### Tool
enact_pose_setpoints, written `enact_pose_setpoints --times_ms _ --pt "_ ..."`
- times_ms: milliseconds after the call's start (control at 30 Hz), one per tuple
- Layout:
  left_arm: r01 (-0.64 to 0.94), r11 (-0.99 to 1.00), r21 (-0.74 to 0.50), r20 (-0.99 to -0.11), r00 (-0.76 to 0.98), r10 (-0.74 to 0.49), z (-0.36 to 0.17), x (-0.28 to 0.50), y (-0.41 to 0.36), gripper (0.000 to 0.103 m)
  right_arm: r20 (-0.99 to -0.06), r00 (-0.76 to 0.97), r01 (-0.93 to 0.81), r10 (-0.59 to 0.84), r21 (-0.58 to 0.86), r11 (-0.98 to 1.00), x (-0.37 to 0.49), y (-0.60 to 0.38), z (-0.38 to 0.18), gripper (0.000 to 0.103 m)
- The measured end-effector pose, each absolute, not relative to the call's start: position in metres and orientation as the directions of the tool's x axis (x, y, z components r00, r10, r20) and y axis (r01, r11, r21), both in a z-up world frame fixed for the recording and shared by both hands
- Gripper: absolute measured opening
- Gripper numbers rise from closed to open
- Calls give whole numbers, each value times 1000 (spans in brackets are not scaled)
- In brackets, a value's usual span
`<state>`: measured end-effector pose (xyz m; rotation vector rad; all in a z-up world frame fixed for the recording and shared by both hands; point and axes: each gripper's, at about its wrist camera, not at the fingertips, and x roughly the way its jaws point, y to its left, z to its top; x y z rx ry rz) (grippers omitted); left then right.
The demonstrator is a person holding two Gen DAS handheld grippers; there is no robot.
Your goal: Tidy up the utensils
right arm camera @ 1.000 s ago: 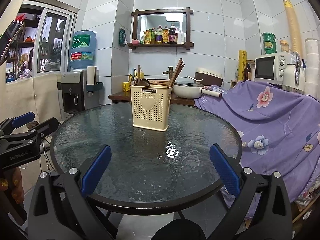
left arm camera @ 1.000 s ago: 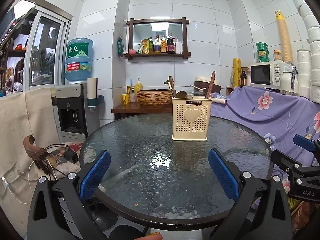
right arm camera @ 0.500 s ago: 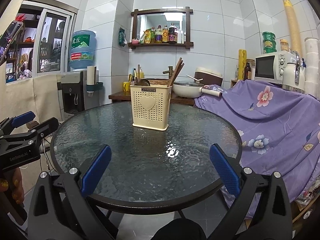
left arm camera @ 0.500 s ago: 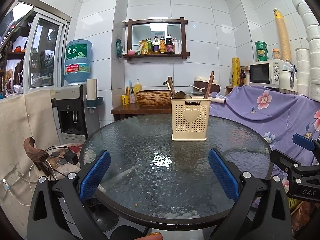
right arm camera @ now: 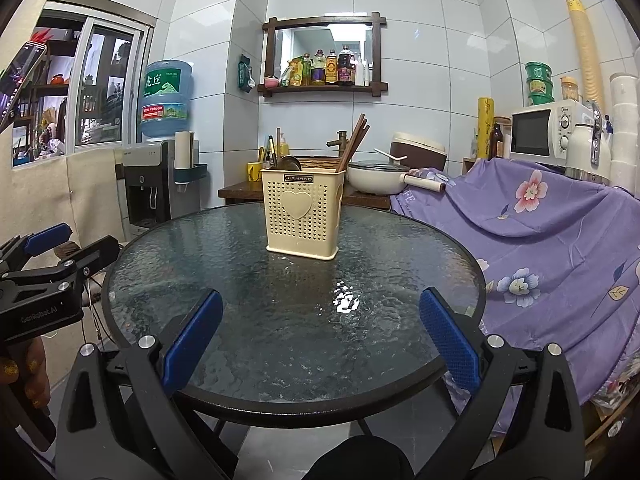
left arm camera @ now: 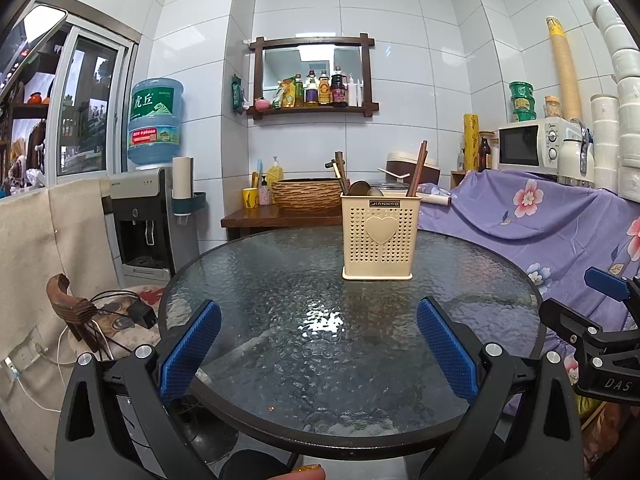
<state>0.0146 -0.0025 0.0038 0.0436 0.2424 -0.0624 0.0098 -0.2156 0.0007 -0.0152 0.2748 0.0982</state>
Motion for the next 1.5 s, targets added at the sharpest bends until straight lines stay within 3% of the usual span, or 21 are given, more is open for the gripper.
enact_pose_setpoints --times_ms 1500 --pt "68 997 34 -288 956 -55 1 21 -3 96 -296 950 -106 102 5 994 13 -215 -3 97"
